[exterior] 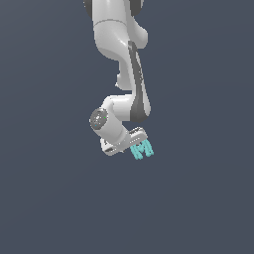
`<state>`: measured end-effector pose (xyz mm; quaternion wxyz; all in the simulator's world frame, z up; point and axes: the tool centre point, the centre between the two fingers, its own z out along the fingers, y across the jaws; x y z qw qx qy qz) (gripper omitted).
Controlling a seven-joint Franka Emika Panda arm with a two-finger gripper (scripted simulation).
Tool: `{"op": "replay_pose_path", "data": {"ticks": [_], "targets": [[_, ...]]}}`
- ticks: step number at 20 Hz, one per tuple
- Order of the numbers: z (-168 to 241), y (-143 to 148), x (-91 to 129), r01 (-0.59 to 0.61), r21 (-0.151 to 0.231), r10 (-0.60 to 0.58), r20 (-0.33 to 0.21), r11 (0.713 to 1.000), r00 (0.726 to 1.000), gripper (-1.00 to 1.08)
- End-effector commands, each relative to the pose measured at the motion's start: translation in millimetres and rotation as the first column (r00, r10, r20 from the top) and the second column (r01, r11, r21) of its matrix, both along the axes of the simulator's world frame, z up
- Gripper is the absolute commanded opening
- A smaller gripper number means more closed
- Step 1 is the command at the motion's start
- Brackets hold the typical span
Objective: Pick up the object and move it to a goal position.
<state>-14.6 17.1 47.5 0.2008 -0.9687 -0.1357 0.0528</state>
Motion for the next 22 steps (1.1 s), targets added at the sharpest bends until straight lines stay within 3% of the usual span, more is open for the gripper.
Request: {"op": "replay_pose_path", "data": {"ticks": [1,12,13,22], "targets": [[-0.2,0.3,0.1,0.0,0.0,0.0,0.0,1.0,1.0,0.68],[-27.4,11.9,-5.3,-0.002,0.003,0.002,0.001,1.0,1.0,0.68],[-27.4,11.9,-5.3,-0.002,0.003,0.002,0.001,1.0,1.0,-1.0],[-27.4,11.9,-5.3,-0.002,0.003,0.002,0.001,1.0,1.0,-1.0]]}}
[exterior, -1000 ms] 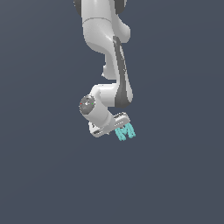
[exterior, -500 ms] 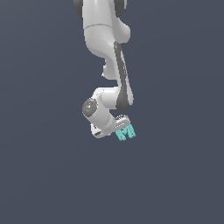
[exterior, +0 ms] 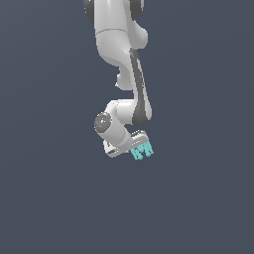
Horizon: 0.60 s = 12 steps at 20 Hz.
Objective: Pick up the object and move it to a goal position.
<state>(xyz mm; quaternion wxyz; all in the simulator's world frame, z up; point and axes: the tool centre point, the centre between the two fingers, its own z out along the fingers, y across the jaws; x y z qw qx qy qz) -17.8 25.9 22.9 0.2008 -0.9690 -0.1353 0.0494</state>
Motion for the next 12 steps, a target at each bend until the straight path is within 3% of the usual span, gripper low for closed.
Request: {"op": "replay_pose_path", "data": {"ticks": [1,12], "targets": [[1.8,0.6,0.7,-0.002,0.0,0.002,0.002,1.0,1.0,-1.0],[37.0,-4.3,-3.1,-0.002,0.0,0.002,0.001,1.0,1.0,-1.0]]}}
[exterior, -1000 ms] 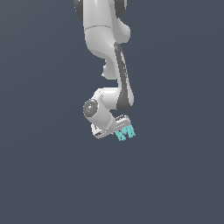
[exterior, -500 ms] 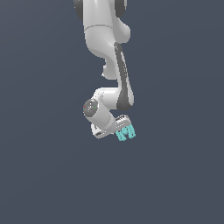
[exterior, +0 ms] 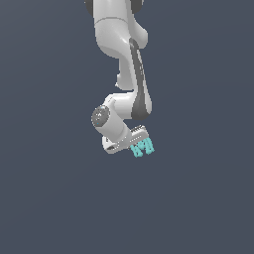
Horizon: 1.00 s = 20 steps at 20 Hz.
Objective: Pick up the object and move it to a goal position.
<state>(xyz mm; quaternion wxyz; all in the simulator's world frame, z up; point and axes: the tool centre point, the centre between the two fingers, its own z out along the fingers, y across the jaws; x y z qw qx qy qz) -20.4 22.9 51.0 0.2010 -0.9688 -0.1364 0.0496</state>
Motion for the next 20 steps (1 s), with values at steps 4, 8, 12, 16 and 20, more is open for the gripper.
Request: {"op": "replay_pose_path", "data": {"ticks": [4,8,12,16,20], "targets": [[40.5,-5.7,-3.7,0.0,0.0,0.0,0.0,1.0,1.0,-1.0],[78.9,-10.9,-7.0,-0.001,0.0,0.001,-0.003,1.0,1.0,-1.0],[111.8,-15.5,-9.3,-0.001,0.0,0.001,-0.004,1.0,1.0,-1.0],[135.6,-18.9,-10.4,-0.002,0.001,0.002,-0.004,1.0,1.0,-1.0],[148.5,-20.8,-10.7,-0.002,0.001,0.002,-0.005,1.0,1.0,-1.0]]}}
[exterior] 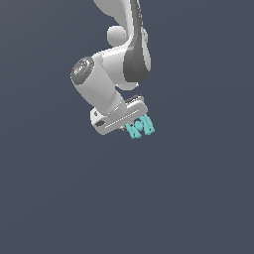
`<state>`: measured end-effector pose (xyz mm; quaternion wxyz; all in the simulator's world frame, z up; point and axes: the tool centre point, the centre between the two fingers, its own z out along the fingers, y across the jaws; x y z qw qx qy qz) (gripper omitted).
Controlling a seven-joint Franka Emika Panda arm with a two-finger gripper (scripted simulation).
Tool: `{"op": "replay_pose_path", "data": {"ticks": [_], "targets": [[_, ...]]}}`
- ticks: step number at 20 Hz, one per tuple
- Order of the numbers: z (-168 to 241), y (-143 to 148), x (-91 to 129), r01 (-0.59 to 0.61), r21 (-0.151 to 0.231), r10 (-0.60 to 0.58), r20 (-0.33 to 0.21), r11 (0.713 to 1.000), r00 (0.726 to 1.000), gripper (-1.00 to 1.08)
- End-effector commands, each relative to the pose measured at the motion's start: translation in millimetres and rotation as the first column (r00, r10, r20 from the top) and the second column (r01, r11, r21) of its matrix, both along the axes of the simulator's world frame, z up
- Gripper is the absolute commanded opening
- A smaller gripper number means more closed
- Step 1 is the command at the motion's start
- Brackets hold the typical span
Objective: Pick up the object and move it to a goal position.
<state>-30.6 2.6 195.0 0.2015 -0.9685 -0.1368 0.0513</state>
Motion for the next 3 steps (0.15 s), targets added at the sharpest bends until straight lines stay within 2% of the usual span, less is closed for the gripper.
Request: {"op": "replay_pose_path", "data": {"ticks": [1,3], "targets": [[6.1,-0.8,-0.6,0.0,0.0,0.0,-0.002,1.0,1.0,-1.0],[7.2,-0.9,-0.5,-0.001,0.001,0.001,-0.002,1.0,1.0,-1.0]]}}
